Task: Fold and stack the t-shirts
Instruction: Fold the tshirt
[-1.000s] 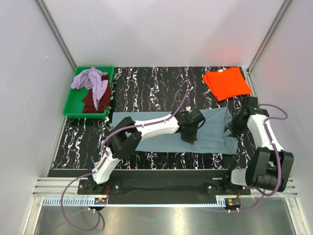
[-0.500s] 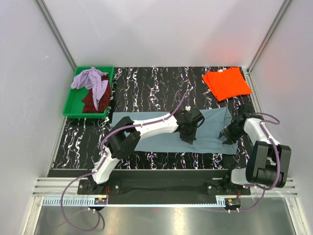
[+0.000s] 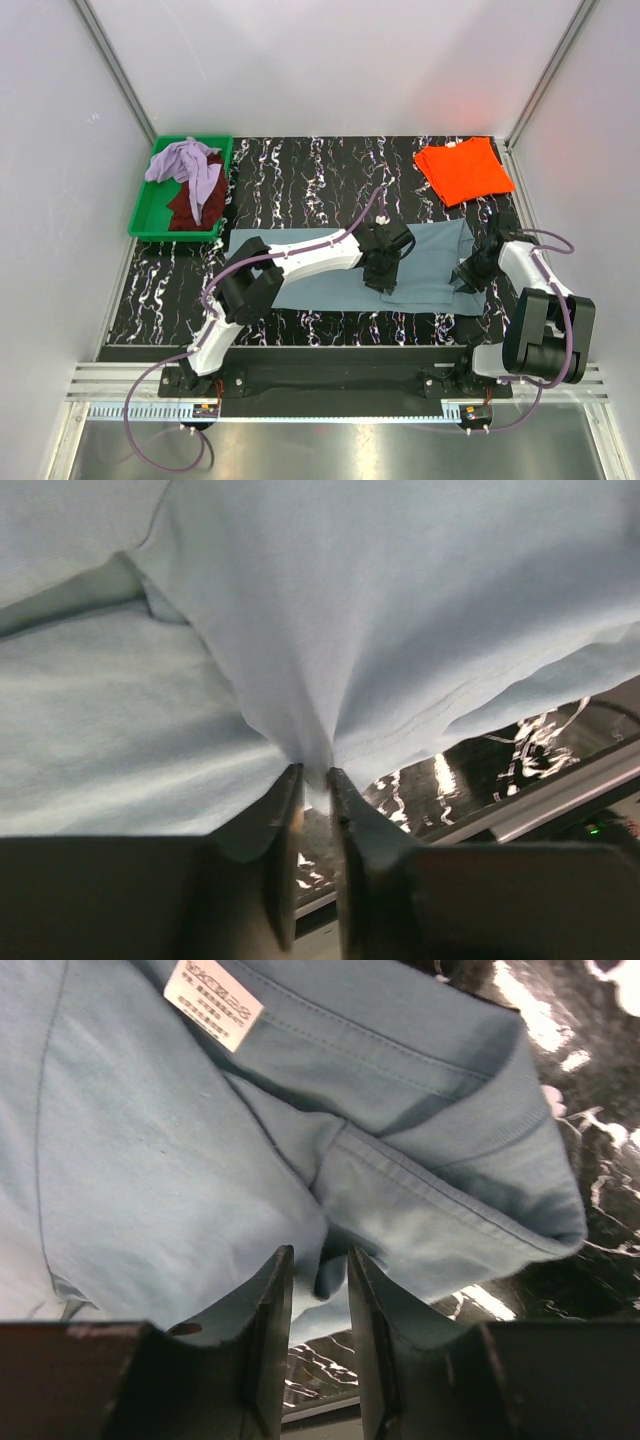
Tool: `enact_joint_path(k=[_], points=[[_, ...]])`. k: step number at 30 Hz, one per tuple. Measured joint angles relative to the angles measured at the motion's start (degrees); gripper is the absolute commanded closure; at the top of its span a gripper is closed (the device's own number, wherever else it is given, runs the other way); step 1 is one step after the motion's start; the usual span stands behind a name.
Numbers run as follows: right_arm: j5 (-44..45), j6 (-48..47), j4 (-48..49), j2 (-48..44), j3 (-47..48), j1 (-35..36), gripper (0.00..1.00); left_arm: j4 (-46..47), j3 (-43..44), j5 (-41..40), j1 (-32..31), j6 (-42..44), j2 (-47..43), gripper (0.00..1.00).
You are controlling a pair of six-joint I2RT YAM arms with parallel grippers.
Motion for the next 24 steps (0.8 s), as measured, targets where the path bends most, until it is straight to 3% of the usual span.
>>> enact_joint_path(k=[3, 7, 16, 24], points=[[1.6, -0.3, -1.5, -1.2, 0.3, 0.0, 0.63, -0.9, 0.0, -0.5, 0.1, 0.5, -0.5, 0.52], [2.8, -0.9, -3.6, -3.8, 2.1, 0.0, 0.61, 1.7, -3.9, -0.3, 0.2, 1.0, -4.1, 0.47], [1.9, -0.9, -3.3, -4.1, 2.2, 0.0, 0.60, 12.9, -16.6, 6.3, 2.1, 2.8, -8.8, 0.47], [-0.4, -1.0, -2.0, -3.1, 0.0, 0.0, 0.60, 19.7, -17.6, 11.1, 2.4, 4.0, -8.8, 0.48]])
